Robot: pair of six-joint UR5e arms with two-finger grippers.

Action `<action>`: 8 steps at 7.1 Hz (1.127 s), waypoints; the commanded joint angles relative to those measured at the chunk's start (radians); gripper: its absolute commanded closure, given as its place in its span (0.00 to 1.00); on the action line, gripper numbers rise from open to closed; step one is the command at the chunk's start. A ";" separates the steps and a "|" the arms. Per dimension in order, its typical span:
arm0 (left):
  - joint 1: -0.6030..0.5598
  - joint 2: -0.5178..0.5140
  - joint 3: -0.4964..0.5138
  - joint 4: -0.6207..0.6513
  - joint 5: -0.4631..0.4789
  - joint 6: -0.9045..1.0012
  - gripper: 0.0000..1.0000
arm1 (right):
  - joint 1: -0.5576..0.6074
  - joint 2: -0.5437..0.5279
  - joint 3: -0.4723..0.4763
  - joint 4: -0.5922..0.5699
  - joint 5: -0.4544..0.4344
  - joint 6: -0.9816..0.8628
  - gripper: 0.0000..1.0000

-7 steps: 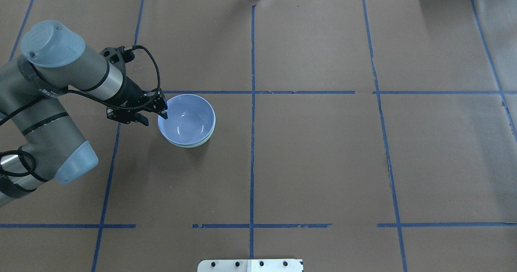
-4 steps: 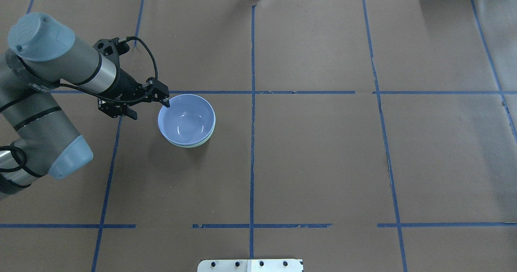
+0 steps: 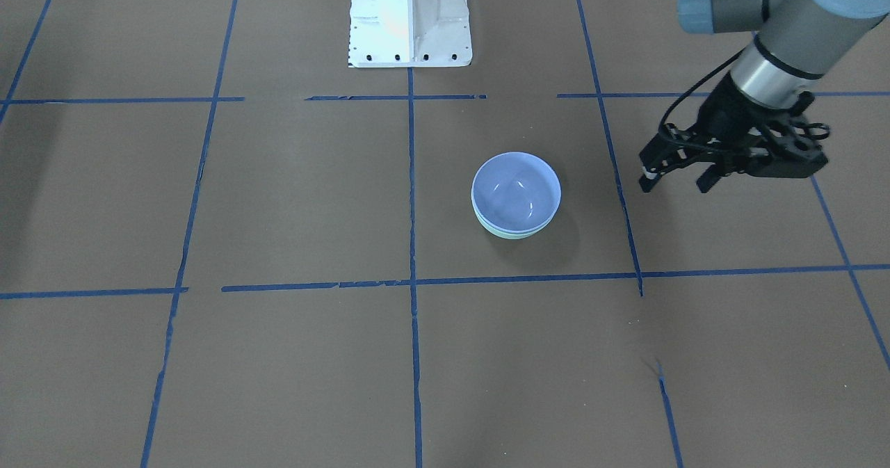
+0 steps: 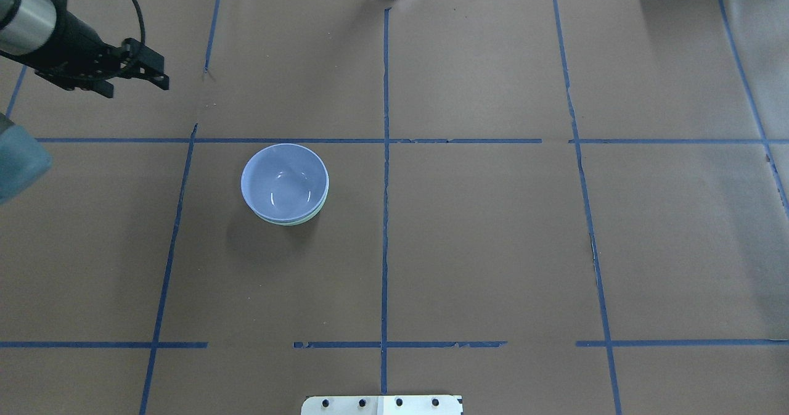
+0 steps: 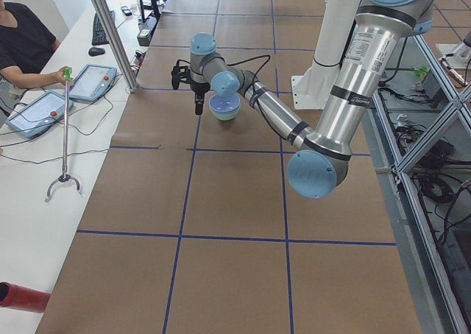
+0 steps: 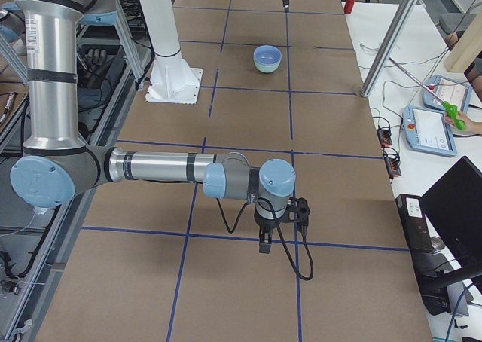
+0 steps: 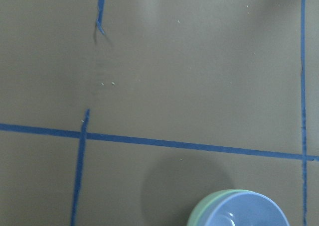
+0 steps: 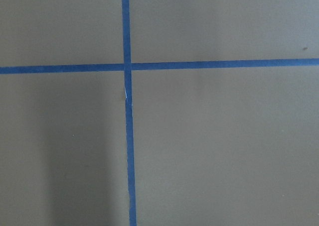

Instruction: Stack blue bowl on green bowl

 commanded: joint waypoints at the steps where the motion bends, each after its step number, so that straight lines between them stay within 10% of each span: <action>1: -0.190 0.065 0.006 0.203 -0.002 0.388 0.00 | 0.001 0.000 0.000 0.000 0.000 0.000 0.00; 8: -0.398 0.419 0.237 -0.022 -0.118 0.783 0.00 | -0.001 0.000 0.000 0.000 0.000 0.000 0.00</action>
